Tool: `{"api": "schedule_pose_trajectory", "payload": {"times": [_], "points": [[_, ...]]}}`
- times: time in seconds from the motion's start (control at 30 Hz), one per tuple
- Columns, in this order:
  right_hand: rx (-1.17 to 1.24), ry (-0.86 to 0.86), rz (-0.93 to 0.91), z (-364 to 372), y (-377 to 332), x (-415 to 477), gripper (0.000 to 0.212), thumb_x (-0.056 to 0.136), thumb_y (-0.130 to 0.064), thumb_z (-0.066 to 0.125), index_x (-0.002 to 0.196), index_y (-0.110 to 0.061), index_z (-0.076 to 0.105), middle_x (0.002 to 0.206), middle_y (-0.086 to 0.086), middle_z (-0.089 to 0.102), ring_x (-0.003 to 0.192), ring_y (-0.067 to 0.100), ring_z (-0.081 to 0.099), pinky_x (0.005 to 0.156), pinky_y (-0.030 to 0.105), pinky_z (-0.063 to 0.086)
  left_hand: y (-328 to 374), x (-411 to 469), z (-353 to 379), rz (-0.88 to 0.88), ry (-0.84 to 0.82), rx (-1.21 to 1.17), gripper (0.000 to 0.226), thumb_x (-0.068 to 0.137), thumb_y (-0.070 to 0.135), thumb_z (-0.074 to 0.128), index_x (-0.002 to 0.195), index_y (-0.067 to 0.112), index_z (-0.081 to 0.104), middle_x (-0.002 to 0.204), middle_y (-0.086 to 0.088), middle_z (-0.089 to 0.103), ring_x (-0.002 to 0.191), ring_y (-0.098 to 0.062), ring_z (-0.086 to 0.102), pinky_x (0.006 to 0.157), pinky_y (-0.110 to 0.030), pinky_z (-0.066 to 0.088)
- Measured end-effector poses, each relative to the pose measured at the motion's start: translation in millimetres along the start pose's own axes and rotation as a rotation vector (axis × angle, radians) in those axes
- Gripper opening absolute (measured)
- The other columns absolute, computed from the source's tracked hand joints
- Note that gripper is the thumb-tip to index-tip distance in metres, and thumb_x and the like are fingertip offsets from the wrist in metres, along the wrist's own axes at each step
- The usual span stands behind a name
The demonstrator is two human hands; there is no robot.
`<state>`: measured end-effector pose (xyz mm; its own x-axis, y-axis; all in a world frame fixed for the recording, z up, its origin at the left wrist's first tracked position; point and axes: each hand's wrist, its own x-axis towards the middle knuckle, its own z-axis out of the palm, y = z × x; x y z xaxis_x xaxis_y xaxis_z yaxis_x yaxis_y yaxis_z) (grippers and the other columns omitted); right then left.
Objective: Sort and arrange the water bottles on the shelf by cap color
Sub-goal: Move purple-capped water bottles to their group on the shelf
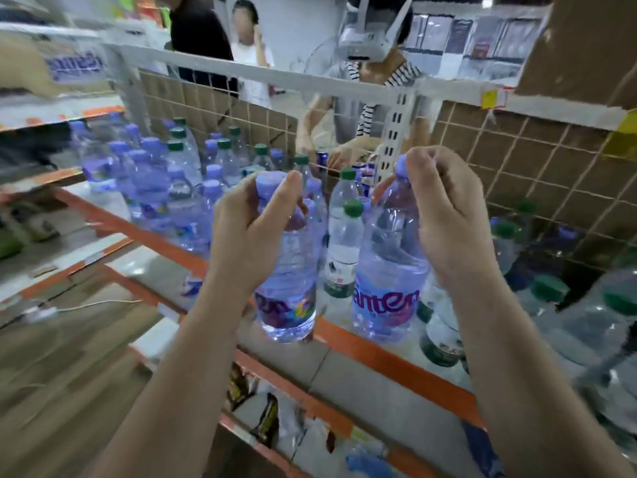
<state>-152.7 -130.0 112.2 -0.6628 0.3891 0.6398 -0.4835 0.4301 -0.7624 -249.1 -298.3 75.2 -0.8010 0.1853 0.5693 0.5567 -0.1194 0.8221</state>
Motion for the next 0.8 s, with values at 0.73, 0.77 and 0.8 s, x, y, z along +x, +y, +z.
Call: {"api": "schedule_pose_trajectory", "payload": {"times": [0.73,0.77,0.8], "points": [[0.048,-0.198,0.116,455.9,110.5,6.7,0.018,0.096,-0.048,0.047,0.089,-0.034,0.056,0.080,-0.008,0.062,0.074,0.015,0.061,0.071,0.034,0.048,-170.3,88.3,-376.0,-0.142,0.234,0.298,0.046,0.088,0.048,0.054,0.071,0.005,0.059,0.068,-0.011,0.065,0.067,-0.029,0.060,0.065,-0.043,0.049],[0.054,-0.199,0.111,472.1,118.8,14.6,0.018,0.096,-0.047,0.047,0.089,-0.034,0.056,0.081,-0.008,0.063,0.076,0.016,0.062,0.072,0.034,0.048,-179.4,99.6,-384.9,-0.147,0.238,0.294,0.046,0.087,0.048,0.054,0.072,0.005,0.060,0.069,-0.013,0.065,0.066,-0.029,0.060,0.065,-0.041,0.048],[0.060,-0.200,0.108,488.4,126.9,23.0,0.017,0.096,-0.047,0.047,0.090,-0.033,0.056,0.080,-0.005,0.064,0.076,0.018,0.062,0.073,0.034,0.048,-188.8,112.0,-393.8,-0.146,0.237,0.296,0.047,0.087,0.049,0.054,0.072,0.005,0.060,0.069,-0.014,0.065,0.067,-0.030,0.060,0.065,-0.040,0.048]]}}
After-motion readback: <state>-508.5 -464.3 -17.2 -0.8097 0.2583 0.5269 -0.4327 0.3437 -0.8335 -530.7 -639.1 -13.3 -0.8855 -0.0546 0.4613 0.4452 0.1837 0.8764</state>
